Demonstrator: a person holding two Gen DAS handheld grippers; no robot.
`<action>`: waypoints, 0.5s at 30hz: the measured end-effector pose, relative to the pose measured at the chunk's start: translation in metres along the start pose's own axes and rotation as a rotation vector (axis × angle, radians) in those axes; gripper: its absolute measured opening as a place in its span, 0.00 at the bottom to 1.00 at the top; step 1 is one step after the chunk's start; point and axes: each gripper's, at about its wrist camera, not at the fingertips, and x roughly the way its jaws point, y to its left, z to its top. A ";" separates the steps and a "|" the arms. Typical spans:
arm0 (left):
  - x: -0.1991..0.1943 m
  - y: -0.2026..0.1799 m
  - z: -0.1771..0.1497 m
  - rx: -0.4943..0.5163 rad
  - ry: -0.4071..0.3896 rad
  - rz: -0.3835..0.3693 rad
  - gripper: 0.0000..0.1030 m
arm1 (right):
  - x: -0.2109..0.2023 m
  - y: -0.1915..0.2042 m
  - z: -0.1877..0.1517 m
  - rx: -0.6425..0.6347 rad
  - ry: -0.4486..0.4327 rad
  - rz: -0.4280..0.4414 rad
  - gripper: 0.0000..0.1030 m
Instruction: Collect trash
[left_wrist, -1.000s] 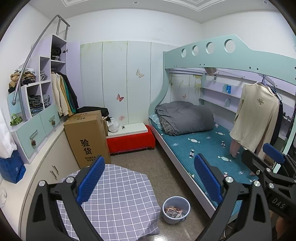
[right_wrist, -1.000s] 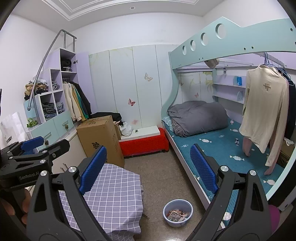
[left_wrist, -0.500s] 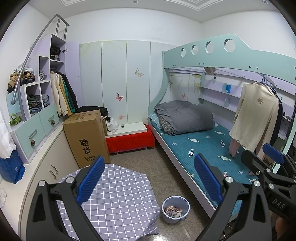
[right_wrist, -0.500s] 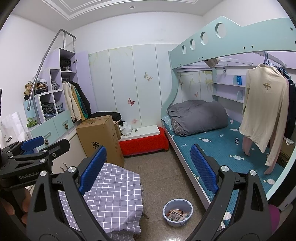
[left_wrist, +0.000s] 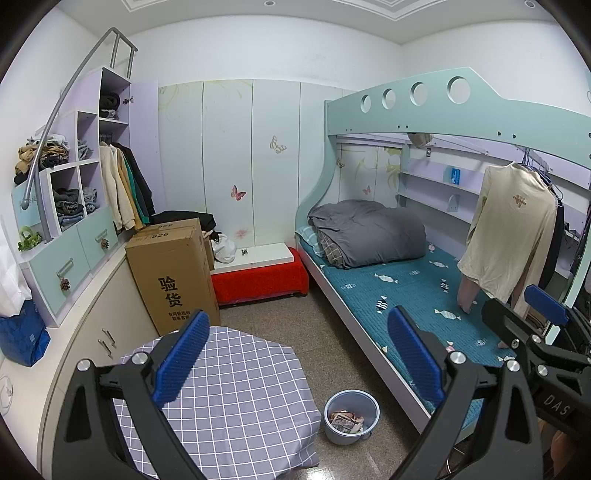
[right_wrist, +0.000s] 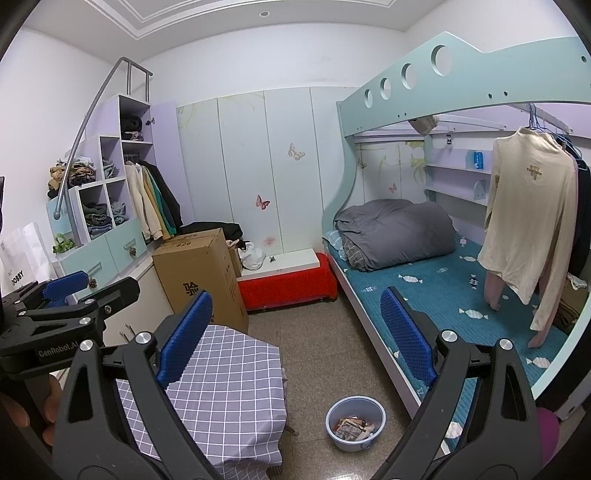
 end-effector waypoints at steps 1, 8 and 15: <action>0.000 0.000 0.000 0.000 0.000 -0.002 0.93 | 0.000 0.000 0.000 0.002 -0.001 0.000 0.88; 0.001 -0.001 -0.001 0.000 0.001 -0.003 0.93 | 0.003 0.002 0.001 -0.002 0.002 0.001 0.88; 0.003 0.000 -0.002 -0.003 0.003 -0.003 0.93 | 0.007 0.004 0.000 -0.005 0.006 0.003 0.88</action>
